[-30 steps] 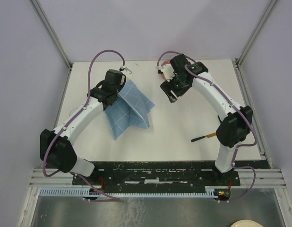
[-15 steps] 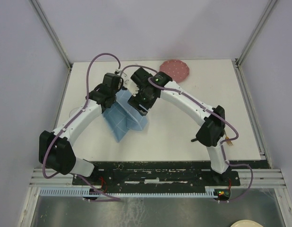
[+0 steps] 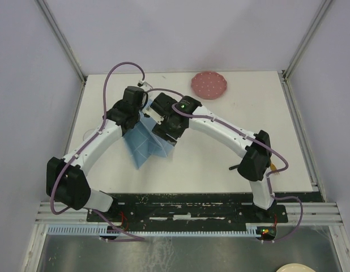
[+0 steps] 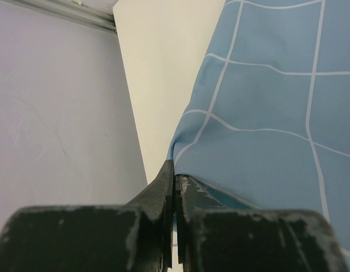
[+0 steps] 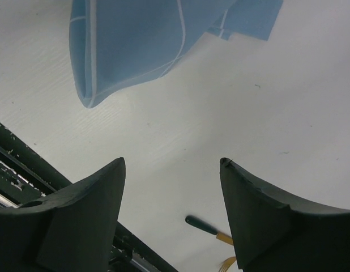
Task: Set the dinner table for one person
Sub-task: Fold the napkin at the center of the board.
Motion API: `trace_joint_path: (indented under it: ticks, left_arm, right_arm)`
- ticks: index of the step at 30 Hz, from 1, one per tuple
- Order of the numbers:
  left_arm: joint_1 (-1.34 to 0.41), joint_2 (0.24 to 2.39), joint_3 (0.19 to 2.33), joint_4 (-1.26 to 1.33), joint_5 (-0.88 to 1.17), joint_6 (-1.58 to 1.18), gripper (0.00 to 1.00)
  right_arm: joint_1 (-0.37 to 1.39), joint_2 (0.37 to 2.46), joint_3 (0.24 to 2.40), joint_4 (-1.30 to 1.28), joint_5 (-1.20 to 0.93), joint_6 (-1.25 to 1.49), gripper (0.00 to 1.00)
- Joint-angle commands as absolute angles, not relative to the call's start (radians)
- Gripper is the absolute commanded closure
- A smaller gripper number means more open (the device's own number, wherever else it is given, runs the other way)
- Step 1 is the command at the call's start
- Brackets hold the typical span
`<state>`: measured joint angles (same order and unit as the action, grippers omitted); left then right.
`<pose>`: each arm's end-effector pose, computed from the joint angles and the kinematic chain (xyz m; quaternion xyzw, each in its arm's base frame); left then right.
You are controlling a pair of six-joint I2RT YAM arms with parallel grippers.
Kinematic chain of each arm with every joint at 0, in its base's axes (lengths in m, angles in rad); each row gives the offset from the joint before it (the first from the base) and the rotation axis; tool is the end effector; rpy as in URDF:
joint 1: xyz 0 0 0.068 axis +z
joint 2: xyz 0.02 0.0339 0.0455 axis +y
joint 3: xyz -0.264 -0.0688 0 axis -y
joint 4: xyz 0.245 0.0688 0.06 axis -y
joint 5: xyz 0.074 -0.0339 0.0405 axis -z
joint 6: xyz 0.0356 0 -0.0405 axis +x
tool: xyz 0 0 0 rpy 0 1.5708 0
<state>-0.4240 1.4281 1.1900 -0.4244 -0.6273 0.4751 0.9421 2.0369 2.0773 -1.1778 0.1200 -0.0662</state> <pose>0.2964 -0.1109 0.3121 0.2496 0.8287 0.2878 0.4101 0.2545 0.3428 0.3199 -0.4596 0.8598 0.0380 0.2192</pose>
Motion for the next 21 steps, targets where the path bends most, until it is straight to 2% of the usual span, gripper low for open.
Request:
trace_joint_path:
  ticks: [1, 13, 21]
  left_arm:
    - [-0.418, 1.429, 1.237, -0.35, -0.667, 0.501, 0.97]
    - [-0.407, 1.452, 1.269, -0.374, -0.635, 0.463, 0.97]
    - [-0.407, 1.451, 1.353, -0.39, -0.592, 0.465, 0.97]
  right_arm:
    - [0.997, 1.895, 1.988, -1.11, 0.117, -0.119, 0.24]
    - [0.963, 1.647, 1.553, -0.968, 0.377, -0.208, 0.25]
    - [0.734, 1.582, 1.364, -0.881, 0.43, -0.252, 0.26]
